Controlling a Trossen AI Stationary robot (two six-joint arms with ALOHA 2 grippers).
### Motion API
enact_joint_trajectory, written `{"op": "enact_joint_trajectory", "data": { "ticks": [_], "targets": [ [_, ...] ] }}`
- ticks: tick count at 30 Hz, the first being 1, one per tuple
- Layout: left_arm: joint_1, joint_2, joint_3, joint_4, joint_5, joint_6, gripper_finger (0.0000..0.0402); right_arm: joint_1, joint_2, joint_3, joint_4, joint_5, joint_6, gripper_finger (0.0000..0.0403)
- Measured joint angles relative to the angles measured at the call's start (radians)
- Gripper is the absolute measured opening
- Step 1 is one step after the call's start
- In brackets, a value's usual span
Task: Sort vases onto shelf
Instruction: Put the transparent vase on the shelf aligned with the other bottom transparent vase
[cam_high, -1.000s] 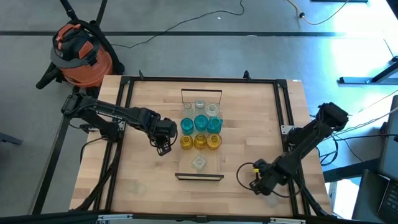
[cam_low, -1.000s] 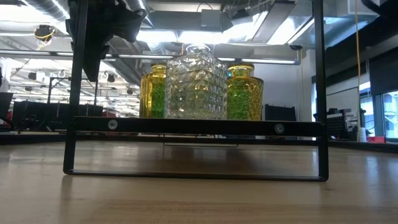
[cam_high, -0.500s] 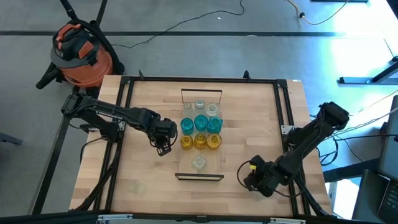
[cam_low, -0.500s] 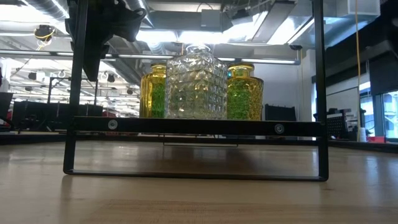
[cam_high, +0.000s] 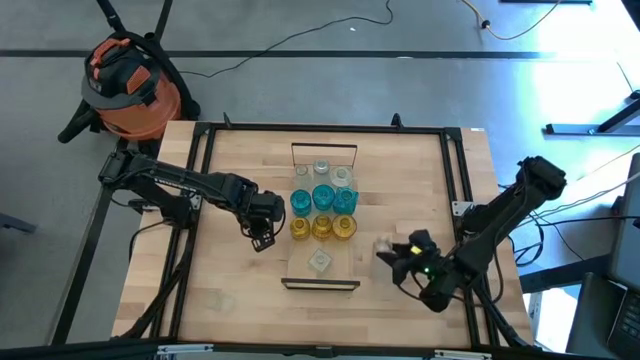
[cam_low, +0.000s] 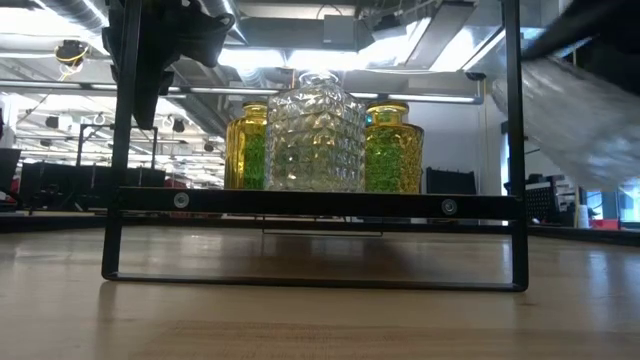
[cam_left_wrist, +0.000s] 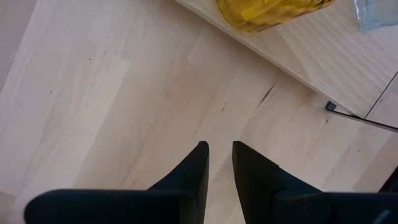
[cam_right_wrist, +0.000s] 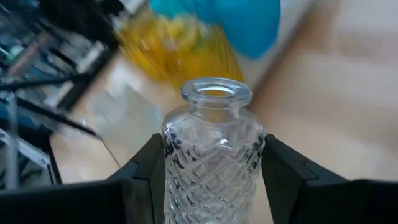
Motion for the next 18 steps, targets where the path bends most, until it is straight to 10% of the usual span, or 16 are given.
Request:
{"op": "enact_joint_trajectory", "data": {
  "ticks": [9, 18],
  "targets": [
    [0.000, 0.000, 0.000, 0.000, 0.000, -0.001, 0.0064, -0.009, -0.013, 0.001, 0.297, 0.311, -0.480, 0.0165],
    [-0.001, 0.000, 0.000, -0.006, 0.000, 0.000, 0.0064, -0.086, 0.045, 0.002, 0.469, 0.240, -0.851, 0.0165]
  ]
}}
